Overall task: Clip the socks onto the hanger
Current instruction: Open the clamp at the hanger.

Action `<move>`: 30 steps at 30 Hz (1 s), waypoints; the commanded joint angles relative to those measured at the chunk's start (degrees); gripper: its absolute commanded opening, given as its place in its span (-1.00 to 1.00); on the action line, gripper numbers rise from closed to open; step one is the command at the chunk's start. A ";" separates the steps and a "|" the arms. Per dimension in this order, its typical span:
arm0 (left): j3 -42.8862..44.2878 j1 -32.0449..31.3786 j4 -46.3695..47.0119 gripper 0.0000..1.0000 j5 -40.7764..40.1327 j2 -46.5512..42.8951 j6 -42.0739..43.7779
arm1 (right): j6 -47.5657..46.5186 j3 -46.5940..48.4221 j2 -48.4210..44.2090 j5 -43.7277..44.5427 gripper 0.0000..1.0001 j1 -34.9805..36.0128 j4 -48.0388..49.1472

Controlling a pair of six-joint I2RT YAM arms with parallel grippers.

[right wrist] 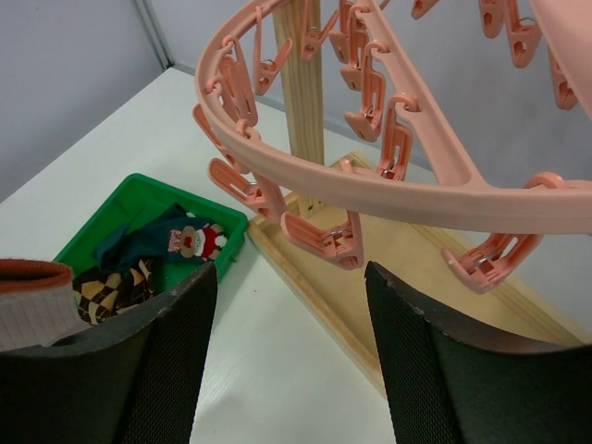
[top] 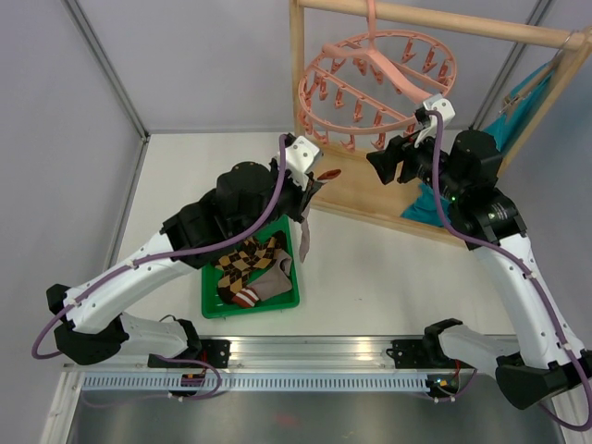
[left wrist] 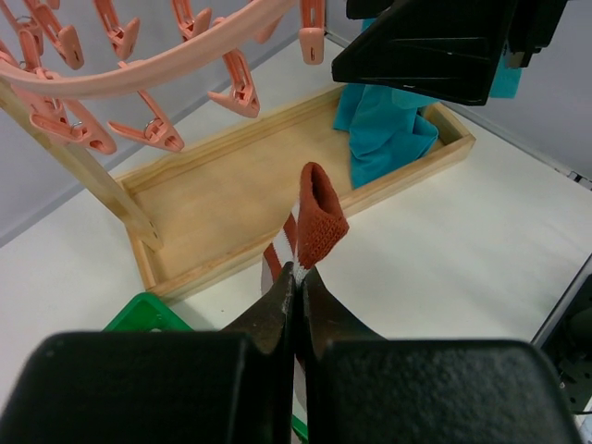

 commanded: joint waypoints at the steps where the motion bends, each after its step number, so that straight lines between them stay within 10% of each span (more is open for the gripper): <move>1: -0.42 0.46 2.83 -0.95 1.38 -0.68 -1.29 | -1.95 0.01 0.84 3.22 0.44 0.48 3.18; 30: -2.71 2.04 3.80 -0.95 4.10 -0.24 -1.82 | -3.98 0.36 3.75 5.16 0.18 2.33 8.72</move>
